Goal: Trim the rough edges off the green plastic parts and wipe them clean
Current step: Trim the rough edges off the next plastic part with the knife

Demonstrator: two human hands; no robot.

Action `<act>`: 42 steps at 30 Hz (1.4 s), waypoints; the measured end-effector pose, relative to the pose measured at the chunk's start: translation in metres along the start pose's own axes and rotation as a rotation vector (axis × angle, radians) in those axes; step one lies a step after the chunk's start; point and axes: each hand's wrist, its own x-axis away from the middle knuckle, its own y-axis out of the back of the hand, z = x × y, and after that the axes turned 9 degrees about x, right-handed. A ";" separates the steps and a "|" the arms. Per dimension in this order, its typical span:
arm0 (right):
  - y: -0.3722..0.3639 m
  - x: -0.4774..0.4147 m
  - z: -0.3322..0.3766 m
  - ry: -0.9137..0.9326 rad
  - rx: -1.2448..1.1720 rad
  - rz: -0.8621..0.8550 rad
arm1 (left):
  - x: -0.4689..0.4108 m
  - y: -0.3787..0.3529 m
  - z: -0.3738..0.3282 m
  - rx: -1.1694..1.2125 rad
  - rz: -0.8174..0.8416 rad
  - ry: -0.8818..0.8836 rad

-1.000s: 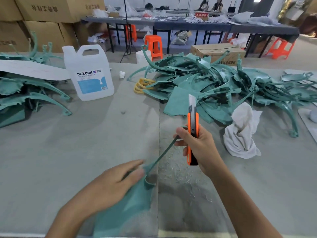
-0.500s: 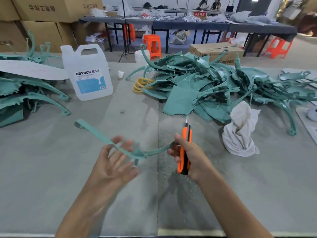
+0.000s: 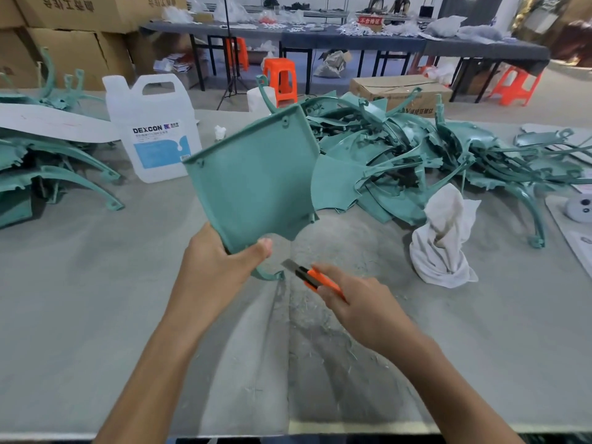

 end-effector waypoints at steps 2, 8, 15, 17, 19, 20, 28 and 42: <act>-0.001 0.000 0.004 0.015 0.045 -0.004 | -0.005 -0.005 -0.004 -0.044 0.009 -0.012; -0.021 -0.004 0.020 0.066 0.158 -0.032 | -0.007 -0.012 -0.010 -0.071 0.055 -0.035; -0.032 -0.005 0.020 0.039 0.314 -0.199 | -0.007 -0.012 -0.012 -0.109 0.032 -0.026; -0.032 -0.004 0.023 0.012 0.329 -0.235 | -0.006 -0.014 -0.013 -0.104 0.023 -0.029; -0.031 -0.004 0.025 0.032 0.325 -0.243 | -0.008 -0.015 -0.014 -0.090 0.030 -0.018; -0.030 -0.003 0.027 0.058 0.336 -0.239 | -0.008 -0.015 -0.014 -0.088 0.035 -0.011; -0.026 -0.007 0.019 0.077 0.305 -0.216 | -0.006 -0.016 -0.016 -0.109 0.030 0.001; -0.004 -0.011 0.053 -0.196 -1.174 0.173 | 0.022 -0.017 0.008 0.589 0.062 0.126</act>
